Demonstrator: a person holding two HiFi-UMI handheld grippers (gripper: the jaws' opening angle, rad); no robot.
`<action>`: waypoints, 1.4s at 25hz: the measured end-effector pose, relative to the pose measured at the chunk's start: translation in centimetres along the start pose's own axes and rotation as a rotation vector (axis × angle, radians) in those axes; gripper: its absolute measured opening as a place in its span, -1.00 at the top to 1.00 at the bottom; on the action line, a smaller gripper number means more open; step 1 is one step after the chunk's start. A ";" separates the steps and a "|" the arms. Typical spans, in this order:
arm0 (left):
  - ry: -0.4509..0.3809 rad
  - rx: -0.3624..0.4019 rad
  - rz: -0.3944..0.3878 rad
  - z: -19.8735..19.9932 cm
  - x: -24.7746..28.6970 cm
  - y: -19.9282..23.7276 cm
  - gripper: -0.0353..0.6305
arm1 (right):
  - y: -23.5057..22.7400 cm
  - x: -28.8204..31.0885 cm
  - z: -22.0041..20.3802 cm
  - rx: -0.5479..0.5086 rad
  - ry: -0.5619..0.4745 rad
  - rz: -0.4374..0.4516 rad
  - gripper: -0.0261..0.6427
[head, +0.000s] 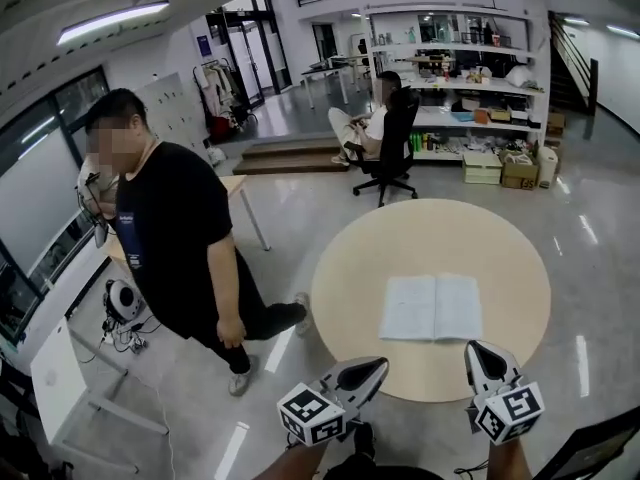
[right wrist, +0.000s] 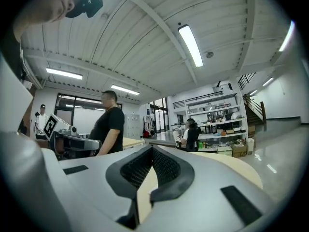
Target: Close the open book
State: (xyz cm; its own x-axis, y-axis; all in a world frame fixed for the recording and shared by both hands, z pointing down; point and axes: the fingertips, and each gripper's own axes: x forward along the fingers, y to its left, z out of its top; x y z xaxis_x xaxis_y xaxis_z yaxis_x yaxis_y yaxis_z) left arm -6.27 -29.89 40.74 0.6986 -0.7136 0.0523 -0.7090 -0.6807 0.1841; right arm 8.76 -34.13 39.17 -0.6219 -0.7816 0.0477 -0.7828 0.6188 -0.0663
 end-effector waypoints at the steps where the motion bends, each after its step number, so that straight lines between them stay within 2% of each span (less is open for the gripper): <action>1: 0.000 -0.005 -0.009 0.2 0.6 1.3 0.92 | -0.2 1.3 0.1 -0.001 0.001 -0.008 0.94; 8: 0.020 0.004 -0.082 2.2 4.7 9.6 0.92 | -2.4 9.4 0.5 -0.017 0.033 -0.082 0.94; 11: 0.044 -0.012 -0.075 2.0 5.7 12.9 0.92 | -3.0 11.9 0.3 -0.005 0.035 -0.106 0.94; 16: 0.055 -0.051 -0.035 1.4 7.9 14.6 0.92 | -5.2 13.4 0.1 -0.021 0.082 -0.092 0.94; 18: 0.059 -0.069 -0.016 1.5 8.3 15.0 0.92 | -5.5 14.1 0.1 -0.035 0.098 -0.068 0.83; 22: 0.074 -0.056 0.010 1.1 8.8 15.5 0.92 | -5.9 16.4 -0.7 -0.096 0.134 -0.029 0.63; 26: 0.093 -0.084 0.065 -0.1 8.8 16.8 0.92 | -5.7 18.5 -3.1 -0.121 0.204 0.020 0.45; 35: 0.165 -0.148 0.147 -4.8 9.3 18.4 0.92 | -4.0 20.7 -12.6 -0.367 0.426 0.126 0.33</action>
State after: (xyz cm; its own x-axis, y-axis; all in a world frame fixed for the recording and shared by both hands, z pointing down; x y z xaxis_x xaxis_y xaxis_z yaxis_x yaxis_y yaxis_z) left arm -12.39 -48.29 49.32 0.6041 -0.7580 0.2458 -0.7906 -0.5315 0.3040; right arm -1.29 -51.82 52.94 -0.6050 -0.6467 0.4644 -0.6115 0.7510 0.2491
